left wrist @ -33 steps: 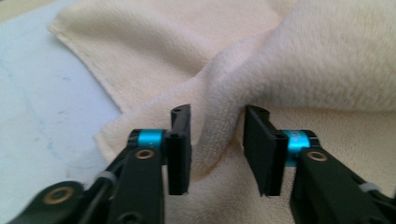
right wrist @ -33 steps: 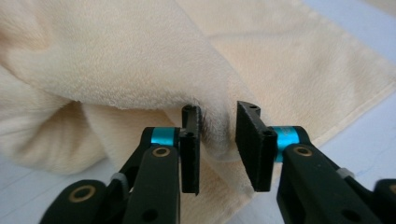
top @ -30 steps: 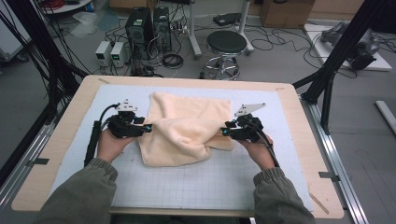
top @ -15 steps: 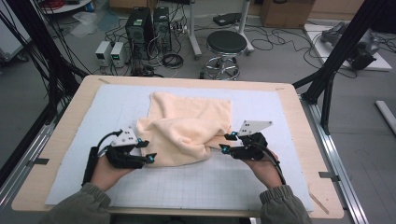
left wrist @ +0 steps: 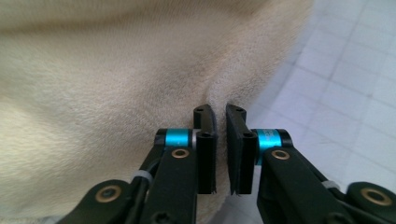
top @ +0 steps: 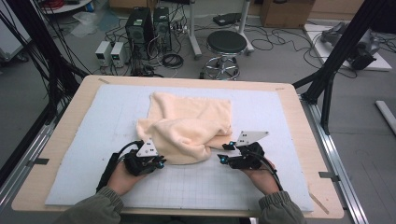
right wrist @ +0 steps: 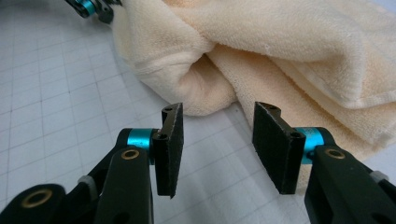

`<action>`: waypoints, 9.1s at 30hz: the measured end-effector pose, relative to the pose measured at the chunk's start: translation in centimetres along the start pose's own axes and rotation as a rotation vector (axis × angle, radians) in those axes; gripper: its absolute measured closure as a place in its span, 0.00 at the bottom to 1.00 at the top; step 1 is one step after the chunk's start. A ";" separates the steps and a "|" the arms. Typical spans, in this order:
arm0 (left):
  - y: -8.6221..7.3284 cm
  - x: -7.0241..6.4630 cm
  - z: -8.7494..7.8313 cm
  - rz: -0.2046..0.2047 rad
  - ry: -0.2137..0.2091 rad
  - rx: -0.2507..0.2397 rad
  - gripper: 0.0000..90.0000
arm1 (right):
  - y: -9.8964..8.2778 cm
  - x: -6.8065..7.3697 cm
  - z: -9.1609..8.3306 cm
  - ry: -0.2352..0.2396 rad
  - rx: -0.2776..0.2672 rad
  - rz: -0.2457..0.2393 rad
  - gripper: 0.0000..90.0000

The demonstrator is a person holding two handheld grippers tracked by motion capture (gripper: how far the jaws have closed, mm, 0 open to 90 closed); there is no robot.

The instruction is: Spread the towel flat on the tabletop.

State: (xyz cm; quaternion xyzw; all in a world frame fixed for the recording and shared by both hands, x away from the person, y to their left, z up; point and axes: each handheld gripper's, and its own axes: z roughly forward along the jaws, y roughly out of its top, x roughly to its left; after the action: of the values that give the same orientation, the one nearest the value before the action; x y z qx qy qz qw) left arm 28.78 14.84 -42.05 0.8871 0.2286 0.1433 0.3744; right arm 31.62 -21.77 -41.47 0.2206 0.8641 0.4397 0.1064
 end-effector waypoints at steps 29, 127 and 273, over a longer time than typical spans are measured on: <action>-2.1 6.0 -4.0 -0.195 0.102 -0.067 0.93 | 2.5 1.6 7.3 0.056 0.115 -0.144 0.70; 1.6 7.0 -7.0 -0.103 0.020 -0.073 0.96 | 7.3 -1.6 -2.8 -0.037 0.035 -0.067 0.97; -3.2 -4.2 -10.7 0.036 -0.177 -0.094 0.95 | 0.6 6.9 -3.8 0.268 0.026 -0.142 0.94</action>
State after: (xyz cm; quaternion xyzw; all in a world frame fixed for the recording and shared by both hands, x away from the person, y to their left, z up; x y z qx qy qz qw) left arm 19.72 21.04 -37.47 0.8818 0.1718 0.0813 0.4316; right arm 24.29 -20.89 -38.62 0.0996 0.8897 0.4452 0.0180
